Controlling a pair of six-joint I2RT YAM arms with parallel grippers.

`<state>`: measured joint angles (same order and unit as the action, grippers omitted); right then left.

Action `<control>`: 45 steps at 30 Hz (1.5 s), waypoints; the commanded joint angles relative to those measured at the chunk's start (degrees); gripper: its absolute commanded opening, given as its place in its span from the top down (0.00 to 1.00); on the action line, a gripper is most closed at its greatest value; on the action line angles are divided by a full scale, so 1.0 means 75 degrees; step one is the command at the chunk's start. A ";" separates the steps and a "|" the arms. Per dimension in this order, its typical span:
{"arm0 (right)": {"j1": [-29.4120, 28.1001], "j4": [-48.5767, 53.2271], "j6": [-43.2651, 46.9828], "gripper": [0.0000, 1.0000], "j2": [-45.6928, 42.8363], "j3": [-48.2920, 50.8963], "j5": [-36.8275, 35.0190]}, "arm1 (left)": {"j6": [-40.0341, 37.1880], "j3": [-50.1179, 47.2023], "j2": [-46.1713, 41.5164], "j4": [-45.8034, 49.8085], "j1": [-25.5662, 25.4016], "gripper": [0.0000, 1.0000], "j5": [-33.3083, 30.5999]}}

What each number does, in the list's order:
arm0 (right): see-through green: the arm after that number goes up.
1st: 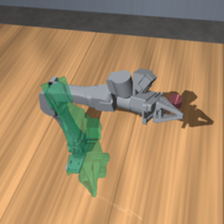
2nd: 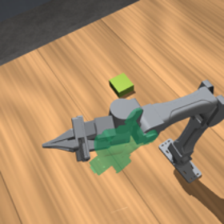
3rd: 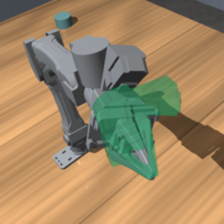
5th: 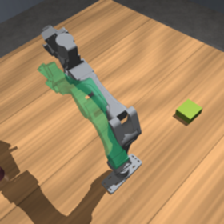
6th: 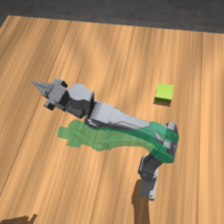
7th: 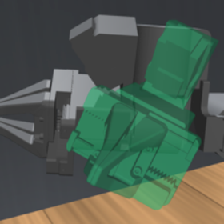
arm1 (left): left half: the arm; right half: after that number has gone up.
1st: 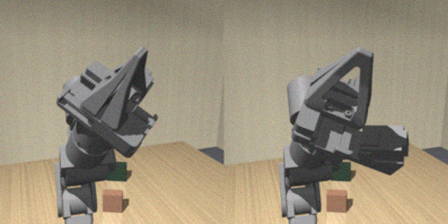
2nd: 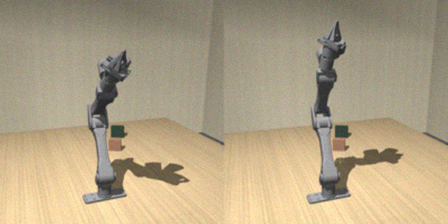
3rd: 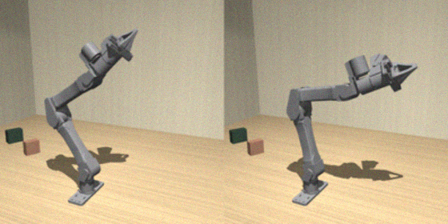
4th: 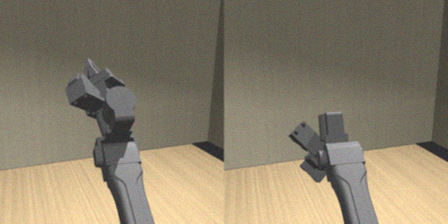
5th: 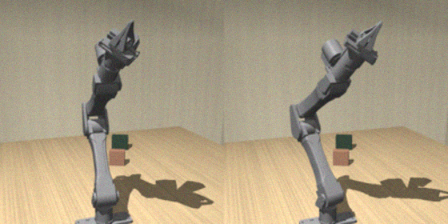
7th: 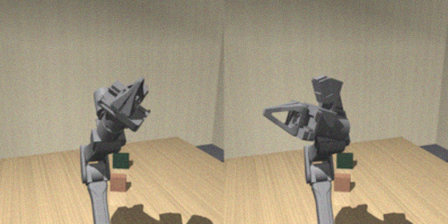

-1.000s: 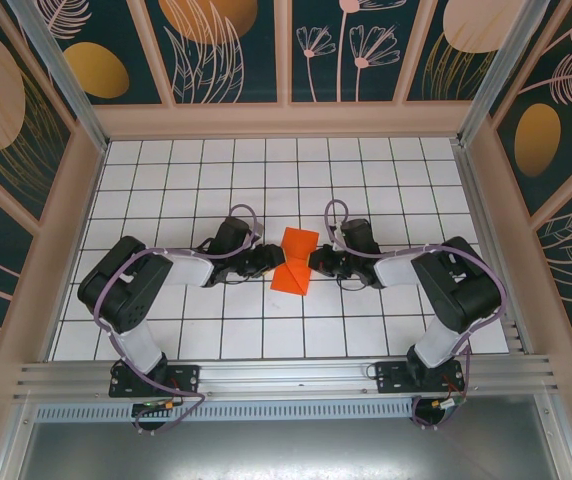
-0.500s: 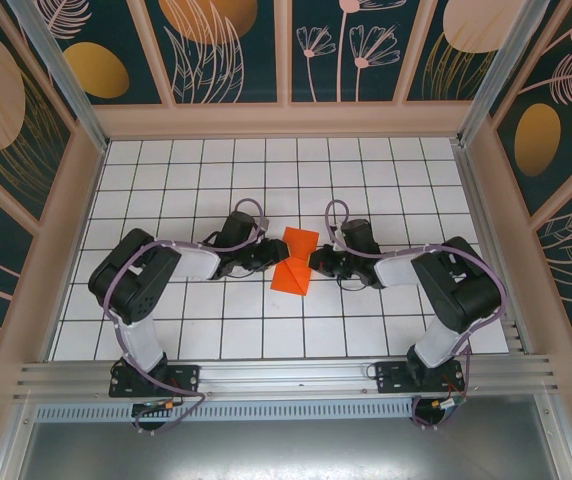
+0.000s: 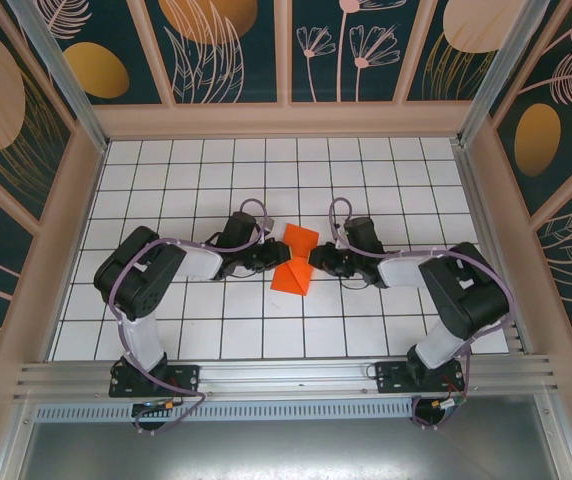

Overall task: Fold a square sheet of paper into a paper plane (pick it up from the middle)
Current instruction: Turn over the paper at the center of the table.

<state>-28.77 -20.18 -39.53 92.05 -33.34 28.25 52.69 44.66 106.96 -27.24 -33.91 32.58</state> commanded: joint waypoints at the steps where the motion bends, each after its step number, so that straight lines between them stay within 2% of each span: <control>1: 0.0186 0.0823 0.0355 0.65 -0.0649 -0.0212 -0.0464 | -0.0279 -0.0037 0.0131 -0.0517 -0.0060 0.79 0.0157; 8: 0.0643 0.1968 0.0849 0.46 -0.1557 -0.0447 -0.1434 | -0.0514 0.0047 0.0272 -0.0686 -0.0066 0.79 0.0311; 12: 0.0737 0.2200 0.0877 0.40 -0.1948 -0.0393 -0.1818 | -0.0803 0.0166 0.0227 -0.0320 -0.0077 0.84 0.0116; 15: 0.0764 0.2363 0.0877 0.37 -0.2258 -0.0337 -0.2169 | -0.1222 0.0371 0.0007 0.0363 -0.0074 0.90 -0.0278; 19: 0.0818 0.2634 0.0841 0.33 -0.2753 -0.0319 -0.2514 | -0.1897 0.0736 -0.0689 0.1820 -0.0076 0.92 -0.1075; 25: 0.1008 0.3006 0.0666 0.28 -0.3446 -0.0371 -0.2898 | -0.2825 0.1925 -0.1900 0.5270 -0.0073 0.93 -0.3326; 28: 0.1154 0.3077 0.0587 0.26 -0.3670 -0.0339 -0.3027 | -0.3148 0.2493 -0.2446 0.6568 -0.0081 0.93 -0.4451; 33: 0.1284 0.2943 0.0444 0.11 -0.3859 -0.0077 -0.3271 | -0.3452 0.3518 -0.2806 0.8217 -0.0081 0.92 -0.6350; 37: 0.1309 0.2874 0.0372 0.05 -0.3848 0.0061 -0.3344 | -0.3406 0.4218 -0.2467 0.9365 -0.0149 0.92 -0.8200; 43: 0.1356 0.2903 0.0360 0.05 -0.3848 0.0110 -0.3441 | -0.2958 0.4829 -0.1219 1.0973 -0.0462 0.93 -1.1048; 45: 0.1379 0.2937 0.0360 0.05 -0.3848 0.0099 -0.3495 | -0.2784 0.4903 -0.0584 1.1251 -0.0623 0.94 -1.1665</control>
<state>-19.00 1.19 -36.38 63.90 -33.08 3.81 29.67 80.40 97.78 47.24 -36.86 -41.06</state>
